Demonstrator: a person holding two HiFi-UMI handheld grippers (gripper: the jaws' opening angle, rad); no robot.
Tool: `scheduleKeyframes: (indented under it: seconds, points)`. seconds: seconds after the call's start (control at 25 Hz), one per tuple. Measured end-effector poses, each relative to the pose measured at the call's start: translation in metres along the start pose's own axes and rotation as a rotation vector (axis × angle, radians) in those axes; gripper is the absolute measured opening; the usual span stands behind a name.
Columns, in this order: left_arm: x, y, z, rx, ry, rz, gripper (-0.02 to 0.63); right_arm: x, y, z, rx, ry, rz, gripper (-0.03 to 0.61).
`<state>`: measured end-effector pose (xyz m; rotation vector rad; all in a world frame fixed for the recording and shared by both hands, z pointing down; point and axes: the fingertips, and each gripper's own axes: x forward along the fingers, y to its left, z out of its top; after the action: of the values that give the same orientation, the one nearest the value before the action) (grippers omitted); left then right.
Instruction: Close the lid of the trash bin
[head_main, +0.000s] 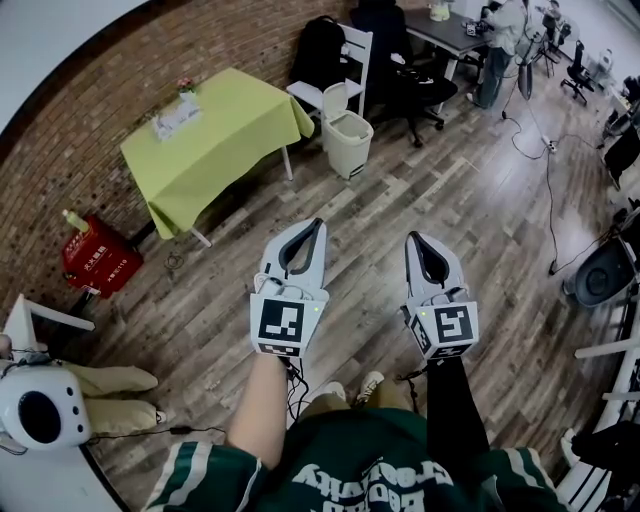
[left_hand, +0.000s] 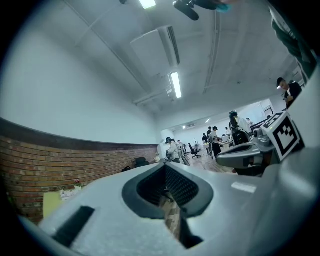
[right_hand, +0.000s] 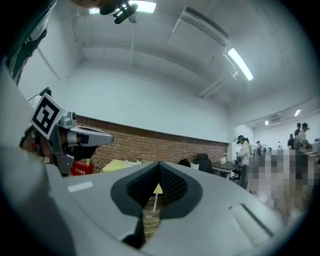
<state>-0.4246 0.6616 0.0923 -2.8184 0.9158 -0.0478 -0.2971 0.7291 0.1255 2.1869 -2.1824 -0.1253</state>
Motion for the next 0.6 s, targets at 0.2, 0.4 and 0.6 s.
scheduleKeyframes:
  seconds: [0.2,0.4,0.6]
  points:
    - [-0.009,0.008,-0.006,-0.013,0.003,0.005,0.008,0.000,0.008,-0.003,0.010,0.006,-0.008,0.014]
    - [-0.021,0.007,-0.011,-0.005,-0.002,-0.010,0.008,-0.008,0.016,-0.009,0.027,0.004,-0.024,0.014]
    - [-0.008,0.013,-0.019,-0.012,0.006,-0.016,0.008,0.004,0.007,-0.014,0.038,0.001,-0.031,0.014]
